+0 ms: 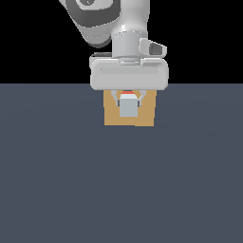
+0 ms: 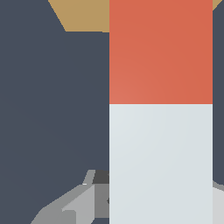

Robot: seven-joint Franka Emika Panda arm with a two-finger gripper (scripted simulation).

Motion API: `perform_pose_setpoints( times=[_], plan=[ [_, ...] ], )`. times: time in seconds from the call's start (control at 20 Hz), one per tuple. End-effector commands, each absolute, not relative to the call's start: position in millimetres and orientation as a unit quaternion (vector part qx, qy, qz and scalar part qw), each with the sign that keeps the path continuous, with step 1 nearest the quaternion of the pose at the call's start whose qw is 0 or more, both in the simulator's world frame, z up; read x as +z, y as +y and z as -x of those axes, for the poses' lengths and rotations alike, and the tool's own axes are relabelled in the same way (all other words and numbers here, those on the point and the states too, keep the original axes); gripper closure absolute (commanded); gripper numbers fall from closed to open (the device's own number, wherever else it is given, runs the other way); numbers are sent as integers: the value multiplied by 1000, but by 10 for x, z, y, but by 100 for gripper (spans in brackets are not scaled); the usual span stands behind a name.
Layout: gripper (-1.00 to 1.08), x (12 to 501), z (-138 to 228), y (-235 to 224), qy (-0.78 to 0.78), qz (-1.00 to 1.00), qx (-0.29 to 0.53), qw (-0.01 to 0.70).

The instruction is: Insert the peg into the horizontal hole in a box.

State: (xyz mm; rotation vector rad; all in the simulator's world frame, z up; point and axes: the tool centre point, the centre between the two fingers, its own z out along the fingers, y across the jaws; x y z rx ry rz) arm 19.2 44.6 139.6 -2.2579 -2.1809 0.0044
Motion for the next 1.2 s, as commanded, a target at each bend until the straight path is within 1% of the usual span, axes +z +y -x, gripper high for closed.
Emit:
perform_pose_setpoints(
  times=[0.0,0.25,0.95,1.15],
  plan=[
    [108,1477,-195,543,-691,723,0,0],
    [108,1528,-202,635,-689,725,0,0],
    [108,1523,-212,638,-689,725,0,1],
    [108,1523,-215,740,-689,725,0,1]
  ],
)
